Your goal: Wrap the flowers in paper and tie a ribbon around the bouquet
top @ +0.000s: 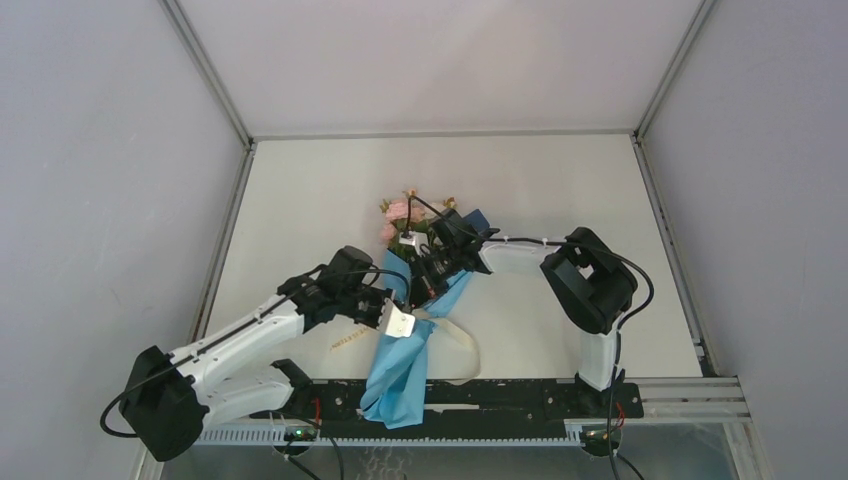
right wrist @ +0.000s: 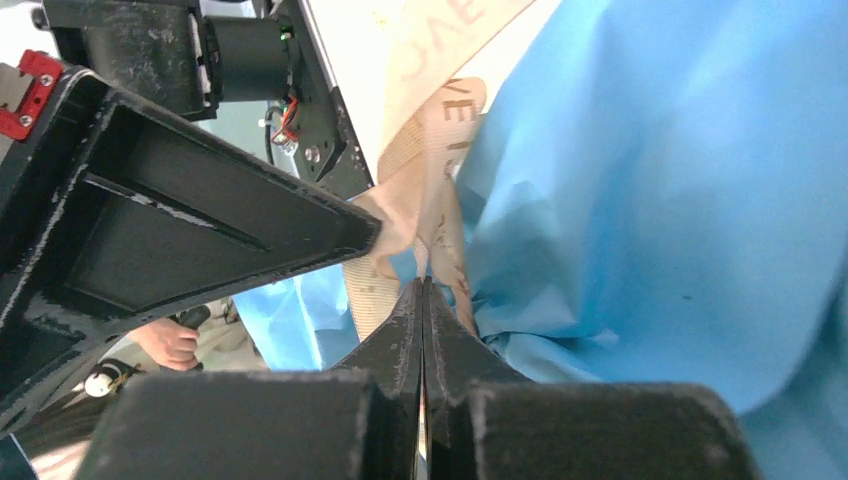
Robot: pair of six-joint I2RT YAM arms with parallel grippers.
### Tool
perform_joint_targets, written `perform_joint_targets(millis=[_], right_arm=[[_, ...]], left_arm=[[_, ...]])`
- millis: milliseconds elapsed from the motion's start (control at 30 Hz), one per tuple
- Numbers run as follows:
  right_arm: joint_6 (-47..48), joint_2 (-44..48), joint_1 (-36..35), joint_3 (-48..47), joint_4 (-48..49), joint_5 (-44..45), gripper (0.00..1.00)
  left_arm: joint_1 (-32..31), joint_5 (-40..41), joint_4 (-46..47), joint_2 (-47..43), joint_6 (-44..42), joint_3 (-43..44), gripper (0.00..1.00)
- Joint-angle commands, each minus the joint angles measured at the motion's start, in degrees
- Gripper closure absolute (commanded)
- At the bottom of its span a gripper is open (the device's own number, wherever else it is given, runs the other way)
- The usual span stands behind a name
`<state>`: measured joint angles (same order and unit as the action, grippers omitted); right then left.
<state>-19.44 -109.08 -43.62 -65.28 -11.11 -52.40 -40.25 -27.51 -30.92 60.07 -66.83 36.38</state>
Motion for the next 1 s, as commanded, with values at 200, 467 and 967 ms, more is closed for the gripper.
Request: perform_joint_targets(millis=[200, 467, 967], right_arm=[[-1.7, 5.5, 2.5, 1.5, 2.3, 4.5, 1.0], [-4.3, 8.1, 4.2, 5.2, 5.1, 7.1, 1.0], [-8.9, 12.5, 6.7, 9.4, 9.2, 10.7, 1.0]], left_arm=[[0.3, 0.0, -2.2, -2.1, 1.6, 2.9, 1.0], [0.3, -1.2, 2.0, -2.0, 2.3, 1.2, 1.0], [6.3, 3.1, -5.4, -5.0, 21.9, 5.4, 0.21]])
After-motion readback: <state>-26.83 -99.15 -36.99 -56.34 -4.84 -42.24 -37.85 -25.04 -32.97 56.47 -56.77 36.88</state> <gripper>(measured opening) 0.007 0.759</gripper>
